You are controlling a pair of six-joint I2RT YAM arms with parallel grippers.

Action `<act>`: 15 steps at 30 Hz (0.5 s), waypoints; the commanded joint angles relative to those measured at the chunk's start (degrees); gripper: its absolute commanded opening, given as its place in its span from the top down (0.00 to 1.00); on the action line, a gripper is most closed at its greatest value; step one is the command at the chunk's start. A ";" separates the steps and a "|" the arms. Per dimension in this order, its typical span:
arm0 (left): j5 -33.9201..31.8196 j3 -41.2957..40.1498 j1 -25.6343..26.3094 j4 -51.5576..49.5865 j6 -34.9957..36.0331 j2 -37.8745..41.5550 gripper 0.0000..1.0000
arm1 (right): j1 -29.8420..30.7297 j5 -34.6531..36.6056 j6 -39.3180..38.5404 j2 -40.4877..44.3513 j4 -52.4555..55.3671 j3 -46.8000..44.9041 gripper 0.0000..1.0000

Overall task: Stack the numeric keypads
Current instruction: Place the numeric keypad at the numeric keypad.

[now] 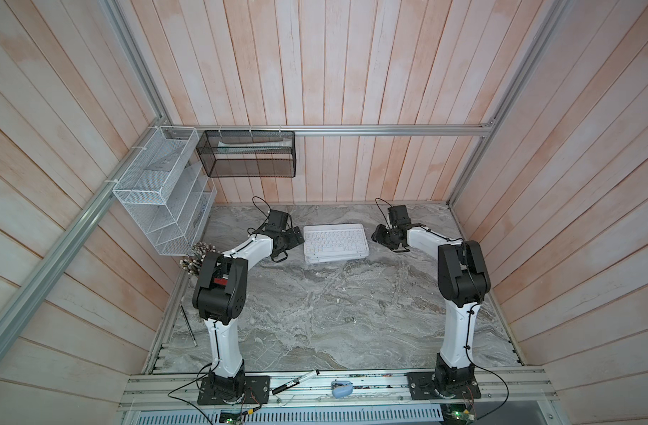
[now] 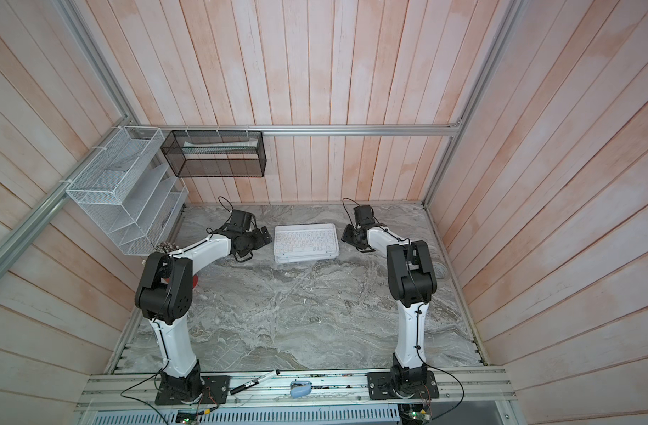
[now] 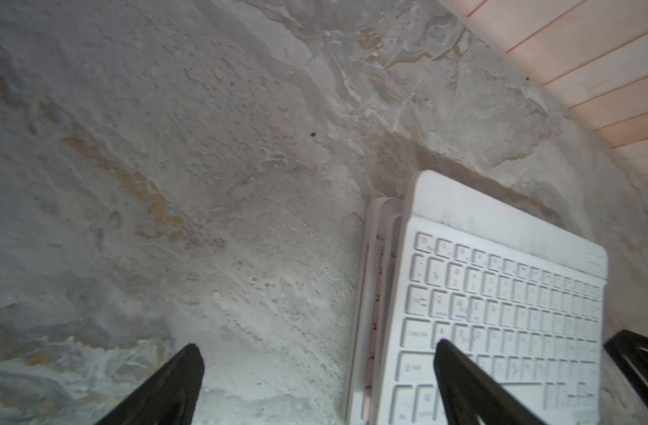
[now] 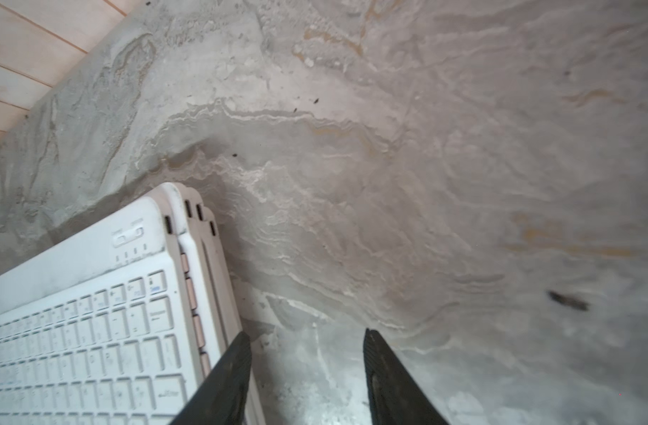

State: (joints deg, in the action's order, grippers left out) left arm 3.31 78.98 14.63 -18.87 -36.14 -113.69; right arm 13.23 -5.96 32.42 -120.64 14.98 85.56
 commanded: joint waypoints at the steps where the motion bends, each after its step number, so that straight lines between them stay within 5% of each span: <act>1: -2.25 1.55 0.25 -2.48 0.97 -2.68 0.01 | 0.12 5.42 -2.57 0.23 5.44 2.41 0.48; 15: -2.16 5.70 2.20 -5.72 2.39 -6.66 0.01 | 4.94 9.96 -4.91 -4.95 11.37 9.76 0.49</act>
State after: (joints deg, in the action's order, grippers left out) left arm 2.17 83.57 16.16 -22.74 -35.03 -118.78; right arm 17.87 2.13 28.40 -123.70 23.03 94.43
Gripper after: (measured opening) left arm 0.986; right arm 0.516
